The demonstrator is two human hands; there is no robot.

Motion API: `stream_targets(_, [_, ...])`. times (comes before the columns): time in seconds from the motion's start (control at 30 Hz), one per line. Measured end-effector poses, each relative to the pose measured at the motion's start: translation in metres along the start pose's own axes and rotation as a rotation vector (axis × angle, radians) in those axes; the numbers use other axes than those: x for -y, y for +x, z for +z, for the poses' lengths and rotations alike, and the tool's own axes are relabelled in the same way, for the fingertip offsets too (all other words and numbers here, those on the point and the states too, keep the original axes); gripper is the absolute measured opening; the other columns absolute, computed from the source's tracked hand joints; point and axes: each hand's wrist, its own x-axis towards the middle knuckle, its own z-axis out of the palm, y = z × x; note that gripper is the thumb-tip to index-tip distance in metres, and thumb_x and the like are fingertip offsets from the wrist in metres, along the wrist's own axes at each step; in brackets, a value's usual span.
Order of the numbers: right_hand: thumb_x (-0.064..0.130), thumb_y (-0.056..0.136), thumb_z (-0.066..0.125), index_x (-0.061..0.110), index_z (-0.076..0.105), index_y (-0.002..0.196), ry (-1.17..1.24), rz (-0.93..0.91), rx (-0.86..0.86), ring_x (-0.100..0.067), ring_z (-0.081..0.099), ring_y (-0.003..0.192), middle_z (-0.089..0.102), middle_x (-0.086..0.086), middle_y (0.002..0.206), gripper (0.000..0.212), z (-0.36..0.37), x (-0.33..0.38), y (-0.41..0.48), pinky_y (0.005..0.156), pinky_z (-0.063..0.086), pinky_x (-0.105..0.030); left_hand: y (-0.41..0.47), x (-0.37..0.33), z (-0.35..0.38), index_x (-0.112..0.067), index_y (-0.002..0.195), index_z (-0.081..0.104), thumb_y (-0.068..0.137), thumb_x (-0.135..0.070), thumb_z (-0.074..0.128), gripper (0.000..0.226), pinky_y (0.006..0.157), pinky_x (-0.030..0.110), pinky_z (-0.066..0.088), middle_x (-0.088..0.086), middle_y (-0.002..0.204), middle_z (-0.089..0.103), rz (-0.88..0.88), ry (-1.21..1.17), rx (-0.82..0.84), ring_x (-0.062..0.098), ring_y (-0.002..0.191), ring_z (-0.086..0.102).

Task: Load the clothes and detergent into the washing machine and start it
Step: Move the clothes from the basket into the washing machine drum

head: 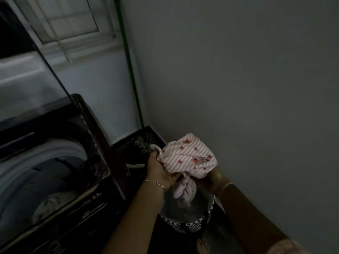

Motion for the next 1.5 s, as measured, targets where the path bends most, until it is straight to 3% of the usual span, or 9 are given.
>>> stream_targets(0.17, [0.027, 0.1, 0.035, -0.006, 0.052, 0.126, 0.049, -0.211, 0.048, -0.041, 0.053, 0.117, 0.055, -0.029, 0.128, 0.046, 0.02, 0.028, -0.055, 0.104, 0.04, -0.054, -0.025, -0.019, 0.006, -0.019, 0.113, 0.067, 0.071, -0.068, 0.062, 0.064, 0.093, 0.039, 0.049, 0.008, 0.1, 0.072, -0.035, 0.169, 0.051, 0.027, 0.096, 0.065])
stream_targets(0.33, [0.036, 0.1, 0.036, 0.004, 0.063, 0.106, 0.029, -0.357, 0.258, -0.027, 0.065, 0.088, 0.069, -0.016, 0.1, 0.042, 0.049, 0.053, -0.116, 0.074, 0.057, -0.039, -0.067, -0.034, 0.02, -0.017, 0.119, 0.067, 0.074, -0.068, 0.062, 0.067, 0.097, 0.048, 0.045, 0.01, 0.121, 0.067, -0.121, 0.219, 0.252, 0.031, 0.117, 0.055])
stream_targets(0.47, [0.028, 0.099, 0.041, -0.003, 0.06, 0.112, -0.136, -0.419, 0.219, -0.03, 0.058, 0.102, 0.062, -0.019, 0.103, 0.039, 0.072, 0.061, -0.144, 0.098, 0.046, -0.044, -0.09, -0.043, 0.032, -0.014, 0.133, 0.055, 0.08, -0.06, 0.06, 0.07, 0.112, 0.048, 0.032, 0.012, 0.135, 0.056, -0.082, 0.127, 0.427, 0.032, 0.129, 0.047])
stream_targets(0.63, [0.021, 0.091, 0.059, 0.016, 0.06, 0.089, -0.441, -0.563, 0.129, -0.011, 0.056, 0.068, 0.061, -0.004, 0.08, 0.005, 0.078, 0.064, -0.176, 0.051, 0.049, -0.019, -0.109, -0.055, 0.048, -0.009, 0.097, 0.066, 0.094, -0.042, 0.048, 0.038, 0.078, 0.038, 0.049, 0.012, 0.085, 0.075, 0.111, 0.111, 0.405, 0.028, 0.091, 0.062])
stream_targets(0.73, [0.024, 0.067, 0.071, 0.018, 0.063, 0.112, -0.488, -0.705, 0.1, -0.012, 0.062, 0.081, 0.068, -0.005, 0.105, 0.046, 0.069, 0.07, -0.181, 0.066, 0.054, -0.025, -0.117, -0.063, 0.054, -0.01, 0.096, 0.066, 0.096, -0.038, 0.045, 0.036, 0.073, 0.035, 0.047, 0.009, 0.102, 0.068, 0.153, 0.133, 0.368, 0.027, 0.088, 0.061])
stream_targets(1.0, [-0.015, 0.076, 0.062, 0.014, 0.042, 0.138, -0.464, -0.571, 0.451, -0.014, 0.063, 0.103, 0.063, -0.002, 0.121, 0.071, 0.034, 0.049, -0.167, 0.079, 0.055, -0.021, -0.124, -0.086, 0.075, -0.008, 0.096, 0.066, 0.099, -0.039, 0.036, 0.043, 0.081, 0.038, 0.049, 0.011, 0.109, 0.066, 0.211, 0.103, 0.459, 0.026, 0.089, 0.064])
stream_targets(1.13, [0.016, 0.093, 0.057, 0.006, 0.058, 0.124, -0.219, -0.534, 0.153, -0.013, 0.061, 0.078, 0.069, -0.006, 0.096, 0.032, 0.048, 0.045, -0.152, 0.052, 0.049, -0.017, -0.126, -0.093, 0.091, -0.008, 0.084, 0.068, 0.098, -0.041, 0.035, 0.048, 0.084, 0.04, 0.051, 0.011, 0.081, 0.072, 0.244, 0.084, 0.531, 0.021, 0.072, 0.071])
stream_targets(1.3, [0.055, 0.082, 0.054, 0.013, 0.058, 0.129, 0.142, -0.414, 0.441, -0.035, 0.056, 0.118, 0.06, -0.016, 0.129, 0.063, 0.066, 0.076, -0.17, 0.103, 0.04, -0.05, -0.118, -0.1, 0.082, -0.011, 0.071, 0.076, 0.097, -0.039, 0.037, 0.055, 0.077, 0.036, 0.056, 0.008, 0.075, 0.074, 0.251, 0.086, 0.507, 0.021, 0.071, 0.071])
stream_targets(1.5, [0.052, 0.096, 0.024, 0.004, 0.063, 0.117, 0.194, -0.452, 0.484, -0.033, 0.066, 0.1, 0.069, -0.019, 0.111, 0.065, 0.092, 0.101, -0.173, 0.088, 0.051, -0.044, -0.108, -0.093, 0.063, -0.007, 0.12, 0.061, 0.094, -0.043, 0.047, 0.047, 0.078, 0.037, 0.051, 0.013, 0.096, 0.07, 0.196, 0.111, 0.312, 0.027, 0.094, 0.062])
